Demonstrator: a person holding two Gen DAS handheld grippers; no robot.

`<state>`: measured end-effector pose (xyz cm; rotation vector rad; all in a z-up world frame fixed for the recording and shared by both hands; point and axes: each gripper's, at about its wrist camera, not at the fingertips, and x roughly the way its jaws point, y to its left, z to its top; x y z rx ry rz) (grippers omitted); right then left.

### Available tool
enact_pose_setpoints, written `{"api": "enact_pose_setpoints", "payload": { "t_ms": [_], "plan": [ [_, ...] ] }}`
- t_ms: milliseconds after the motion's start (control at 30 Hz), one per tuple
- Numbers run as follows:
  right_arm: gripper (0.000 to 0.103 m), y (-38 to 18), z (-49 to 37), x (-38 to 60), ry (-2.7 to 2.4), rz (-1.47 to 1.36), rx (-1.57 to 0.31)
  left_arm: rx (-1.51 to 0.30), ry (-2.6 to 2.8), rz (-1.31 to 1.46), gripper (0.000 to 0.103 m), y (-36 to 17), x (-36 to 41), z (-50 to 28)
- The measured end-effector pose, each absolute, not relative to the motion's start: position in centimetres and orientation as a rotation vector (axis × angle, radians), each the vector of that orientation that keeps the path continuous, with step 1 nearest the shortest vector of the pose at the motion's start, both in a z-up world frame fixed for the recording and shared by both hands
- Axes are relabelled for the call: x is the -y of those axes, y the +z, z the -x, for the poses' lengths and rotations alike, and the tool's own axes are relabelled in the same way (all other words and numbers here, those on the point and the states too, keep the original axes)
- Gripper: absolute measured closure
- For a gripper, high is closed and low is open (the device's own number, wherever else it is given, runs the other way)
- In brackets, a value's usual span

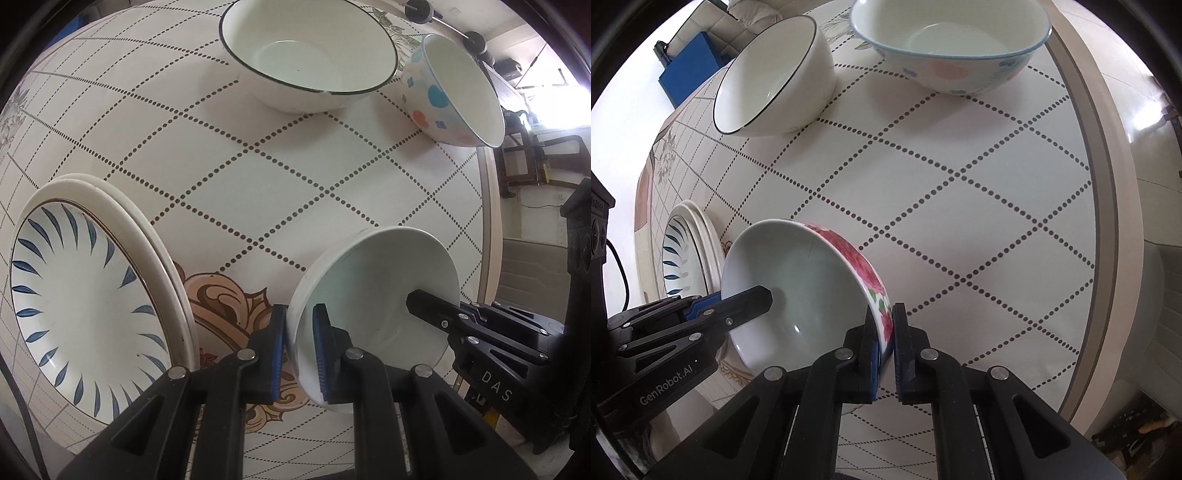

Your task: Organize plates and bowls

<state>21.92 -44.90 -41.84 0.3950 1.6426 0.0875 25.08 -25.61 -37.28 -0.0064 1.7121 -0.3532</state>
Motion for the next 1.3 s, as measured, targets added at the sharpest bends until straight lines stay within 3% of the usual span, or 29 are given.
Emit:
{"api": "enact_pose_setpoints", "payload": {
  "t_ms": [600, 800, 933, 967, 1033, 1100, 1133, 1300],
  "plan": [
    [0.094, -43.0, -22.5, 44.5, 0.061, -0.402, -1.673, -1.753, -0.319, 0.009, 0.089, -38.3, 27.4, -26.0],
    [0.090, -41.5, -22.3, 46.3, 0.065, -0.508, -1.659, -1.646, -0.318, 0.035, 0.089, -33.4, 26.3, -26.6],
    [0.087, -39.2, -22.7, 47.6, 0.055, -0.546, -1.606, -1.571, -0.323, 0.066, 0.081, -30.3, 25.5, -28.6],
    [0.085, -38.5, -23.0, 47.8, 0.049, -0.543, -1.586, -1.564, -0.322, 0.068, 0.081, -30.0, 25.5, -29.4],
    [0.071, -37.4, -23.9, 48.3, 0.043, -0.561, -1.550, -1.563, -0.317, 0.076, 0.081, -30.0, 25.3, -31.3],
    [0.036, -36.6, -25.3, 48.9, 0.045, -0.615, -1.516, -1.570, -0.303, 0.099, 0.081, -30.3, 25.0, -33.5],
    [0.032, -36.2, -26.2, 49.0, 0.048, -0.644, -1.501, -1.577, -0.304, 0.119, 0.081, -30.6, 24.7, -34.5],
    [0.032, -35.6, -30.1, 49.7, 0.060, -0.722, -1.475, -1.592, -0.309, 0.144, 0.081, -31.5, 24.7, -39.3]
  ]
}}
